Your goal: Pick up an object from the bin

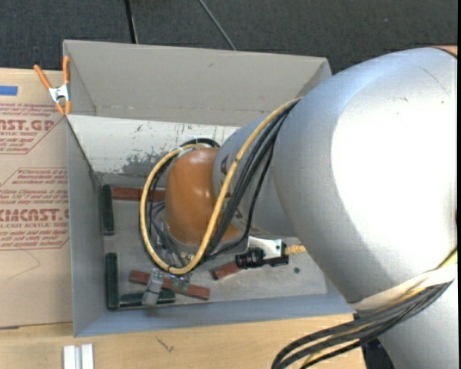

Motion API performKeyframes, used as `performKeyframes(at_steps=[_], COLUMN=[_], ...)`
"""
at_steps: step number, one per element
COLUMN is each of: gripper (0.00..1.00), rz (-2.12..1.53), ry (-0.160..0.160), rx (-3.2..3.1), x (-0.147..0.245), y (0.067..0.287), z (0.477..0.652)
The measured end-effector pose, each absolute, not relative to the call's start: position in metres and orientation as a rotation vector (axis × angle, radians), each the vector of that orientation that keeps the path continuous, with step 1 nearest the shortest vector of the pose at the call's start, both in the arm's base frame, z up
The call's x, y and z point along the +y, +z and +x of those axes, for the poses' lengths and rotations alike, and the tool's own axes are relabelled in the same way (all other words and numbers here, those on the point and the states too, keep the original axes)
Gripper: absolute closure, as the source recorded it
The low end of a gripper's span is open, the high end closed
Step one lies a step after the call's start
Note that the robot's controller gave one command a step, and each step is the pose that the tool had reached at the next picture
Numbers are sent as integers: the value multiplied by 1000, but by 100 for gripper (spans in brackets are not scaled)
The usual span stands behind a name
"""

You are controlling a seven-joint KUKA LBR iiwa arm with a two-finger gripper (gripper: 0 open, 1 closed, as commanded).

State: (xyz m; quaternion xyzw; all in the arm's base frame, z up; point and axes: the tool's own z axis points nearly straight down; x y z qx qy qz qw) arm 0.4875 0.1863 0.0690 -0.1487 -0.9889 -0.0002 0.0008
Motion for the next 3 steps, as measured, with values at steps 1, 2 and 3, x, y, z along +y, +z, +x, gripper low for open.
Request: performKeyframes(at_steps=[1,2,3], gripper=[100,100,100], rz=[-302,-302,-303], ry=[2,2,1], rx=[-3125,-3125,-3126], x=[204,204,204], y=[72,72,76], z=[484,484,484])
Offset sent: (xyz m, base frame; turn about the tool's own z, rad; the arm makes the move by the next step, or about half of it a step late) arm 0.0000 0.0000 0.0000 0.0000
